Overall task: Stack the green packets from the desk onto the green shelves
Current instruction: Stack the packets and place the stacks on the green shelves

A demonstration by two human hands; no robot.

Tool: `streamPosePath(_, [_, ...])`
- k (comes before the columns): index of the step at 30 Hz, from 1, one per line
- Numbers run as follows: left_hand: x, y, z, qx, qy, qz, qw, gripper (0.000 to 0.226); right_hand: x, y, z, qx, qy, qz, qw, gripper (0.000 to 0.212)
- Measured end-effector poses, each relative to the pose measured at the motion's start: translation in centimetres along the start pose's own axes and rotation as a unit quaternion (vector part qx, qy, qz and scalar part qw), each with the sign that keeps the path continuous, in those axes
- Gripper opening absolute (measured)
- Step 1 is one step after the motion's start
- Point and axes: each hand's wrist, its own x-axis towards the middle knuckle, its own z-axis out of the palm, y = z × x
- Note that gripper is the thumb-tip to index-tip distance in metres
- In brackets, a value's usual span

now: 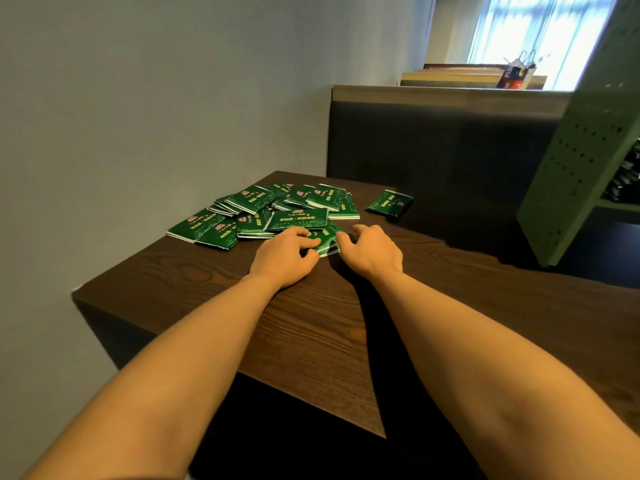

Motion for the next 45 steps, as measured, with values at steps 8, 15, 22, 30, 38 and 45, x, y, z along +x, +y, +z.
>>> streamPosePath(8, [-1.6, 2.3, 0.2, -0.215, 0.027, -0.051, 0.975, 0.018, 0.6, -0.6, -2.0, 0.063, -0.063, 0.044, 0.995, 0.028])
streamPosePath(15, [-1.8, 4.7, 2.2, -0.130, 0.066, -0.147, 0.978, 0.042, -1.3, 2.5, -2.4, 0.240, -0.012, 0.084, 0.967, 0.018])
streamPosePath(22, [-0.9, 4.5, 2.8, -0.009, 0.027, -0.126, 0.992, 0.047, -1.7, 3.7, -2.4, 0.297, 0.025, 0.068, 0.952, 0.012])
streamPosePath(30, [-1.7, 4.6, 1.6, -0.170, 0.062, -0.110, 0.977, 0.039, -2.0, 3.7, -2.4, 0.350, 0.031, 0.061, 0.934, 0.016])
streamPosePath(38, [-2.1, 5.0, 0.7, -0.342, 0.050, -0.142, 0.928, 0.045, -4.1, 4.9, -4.1, 0.319, 0.162, 0.127, 0.925, 0.016])
streamPosePath(45, [-2.8, 8.2, 1.7, -0.400, 0.079, -0.170, 0.897, 0.046, -5.0, 6.4, -4.8, 0.400, 0.196, 0.137, 0.885, 0.010])
